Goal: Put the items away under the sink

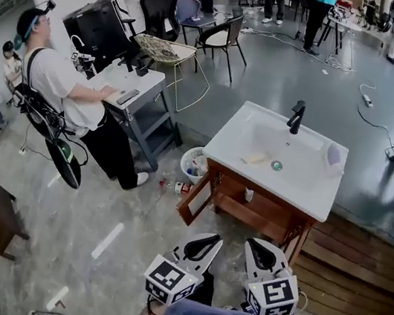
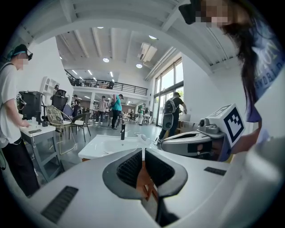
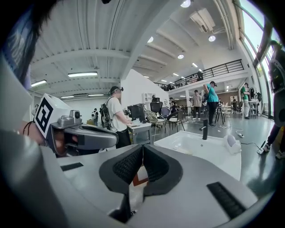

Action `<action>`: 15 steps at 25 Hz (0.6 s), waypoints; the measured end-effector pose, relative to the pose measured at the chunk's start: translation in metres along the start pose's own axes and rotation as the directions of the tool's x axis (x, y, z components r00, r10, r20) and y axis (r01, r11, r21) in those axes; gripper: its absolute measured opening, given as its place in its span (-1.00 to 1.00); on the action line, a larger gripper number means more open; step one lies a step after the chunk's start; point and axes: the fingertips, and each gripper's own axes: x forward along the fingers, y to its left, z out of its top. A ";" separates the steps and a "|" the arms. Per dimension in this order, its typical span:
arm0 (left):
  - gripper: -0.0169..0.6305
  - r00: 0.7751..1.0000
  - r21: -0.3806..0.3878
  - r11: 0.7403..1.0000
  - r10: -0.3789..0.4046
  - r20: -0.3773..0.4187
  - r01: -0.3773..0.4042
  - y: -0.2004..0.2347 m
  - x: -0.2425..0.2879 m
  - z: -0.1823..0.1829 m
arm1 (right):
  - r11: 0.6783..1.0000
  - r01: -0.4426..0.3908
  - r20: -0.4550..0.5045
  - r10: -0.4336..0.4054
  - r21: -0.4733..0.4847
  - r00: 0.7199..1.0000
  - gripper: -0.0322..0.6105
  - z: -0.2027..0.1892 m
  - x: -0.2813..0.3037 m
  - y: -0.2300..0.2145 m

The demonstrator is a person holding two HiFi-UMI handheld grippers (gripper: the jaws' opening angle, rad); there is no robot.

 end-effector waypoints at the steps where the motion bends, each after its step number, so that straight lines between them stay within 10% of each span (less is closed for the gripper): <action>1: -0.90 1.000 -0.001 1.000 -0.006 0.001 0.006 0.010 0.005 0.003 | 1.000 0.005 -0.004 -0.005 0.007 1.000 -0.84 0.003 0.008 -0.003; 15: -0.90 0.990 -0.037 0.989 -0.141 -0.023 0.140 0.123 0.066 0.016 | 0.992 0.116 -0.103 -0.109 0.058 0.989 -0.84 0.020 0.122 -0.034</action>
